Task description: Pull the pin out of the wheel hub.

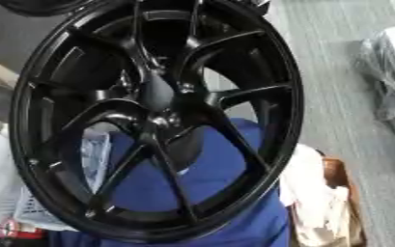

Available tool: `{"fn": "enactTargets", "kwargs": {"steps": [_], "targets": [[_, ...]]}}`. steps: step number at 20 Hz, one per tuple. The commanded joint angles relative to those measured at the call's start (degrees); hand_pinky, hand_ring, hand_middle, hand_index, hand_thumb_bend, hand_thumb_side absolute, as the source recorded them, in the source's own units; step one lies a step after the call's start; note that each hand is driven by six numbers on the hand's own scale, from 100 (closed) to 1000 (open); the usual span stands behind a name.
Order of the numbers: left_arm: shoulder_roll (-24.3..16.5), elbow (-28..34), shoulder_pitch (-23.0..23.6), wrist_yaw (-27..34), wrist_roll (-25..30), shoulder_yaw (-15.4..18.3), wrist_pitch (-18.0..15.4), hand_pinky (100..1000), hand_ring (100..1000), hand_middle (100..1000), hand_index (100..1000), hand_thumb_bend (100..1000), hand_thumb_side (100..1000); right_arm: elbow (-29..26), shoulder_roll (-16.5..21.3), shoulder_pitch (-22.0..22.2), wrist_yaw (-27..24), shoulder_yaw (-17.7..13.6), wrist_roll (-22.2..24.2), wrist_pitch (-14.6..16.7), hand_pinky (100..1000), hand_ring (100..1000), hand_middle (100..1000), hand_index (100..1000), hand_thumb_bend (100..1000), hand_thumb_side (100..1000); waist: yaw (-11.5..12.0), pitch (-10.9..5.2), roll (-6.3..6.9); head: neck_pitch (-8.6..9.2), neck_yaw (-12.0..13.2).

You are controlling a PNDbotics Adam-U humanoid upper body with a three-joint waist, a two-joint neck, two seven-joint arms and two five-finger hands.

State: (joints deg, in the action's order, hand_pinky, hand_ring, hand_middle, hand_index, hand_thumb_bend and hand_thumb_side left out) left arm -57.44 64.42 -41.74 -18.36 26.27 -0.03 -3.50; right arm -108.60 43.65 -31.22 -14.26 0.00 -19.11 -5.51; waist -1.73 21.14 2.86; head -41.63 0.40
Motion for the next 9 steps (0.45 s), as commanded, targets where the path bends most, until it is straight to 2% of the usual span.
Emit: {"fn": "enactTargets", "kwargs": {"steps": [1, 6, 7, 9], "targets": [[-1.7, 3.18, -0.63, 2.15, -2.12, 1.6, 0.03, 841, 816, 738, 798, 314, 311, -1.06, 1.38, -0.67, -0.16, -0.57, 0.06, 0.07, 771, 760, 778, 844, 188, 363, 0.16, -1.46, -0.09, 0.55, -0.11], [-1.57, 10.69, 1.02, 7.03, -7.11, 2.82, -0.13, 826, 771, 694, 766, 267, 443, -1.18, 1.5, -0.68, -0.12, -0.64, -0.02, -0.03, 770, 760, 778, 843, 193, 360, 0.49, -1.49, -0.32, 0.46, -0.28], [-1.45, 12.38, 1.42, 8.08, -8.16, 3.18, -0.02, 824, 762, 691, 757, 231, 477, -1.26, 1.55, -0.74, -0.08, -0.65, -0.02, -0.04, 770, 760, 778, 843, 194, 358, 0.57, -1.5, -0.38, 0.42, -0.3], [-1.08, 15.93, 2.39, 10.27, -10.35, 4.18, 0.4, 822, 755, 691, 751, 219, 493, -1.48, 1.66, -0.82, 0.01, -0.7, -0.06, -0.04, 770, 760, 778, 843, 196, 356, 0.73, -1.53, -0.49, 0.38, -0.34]]}}
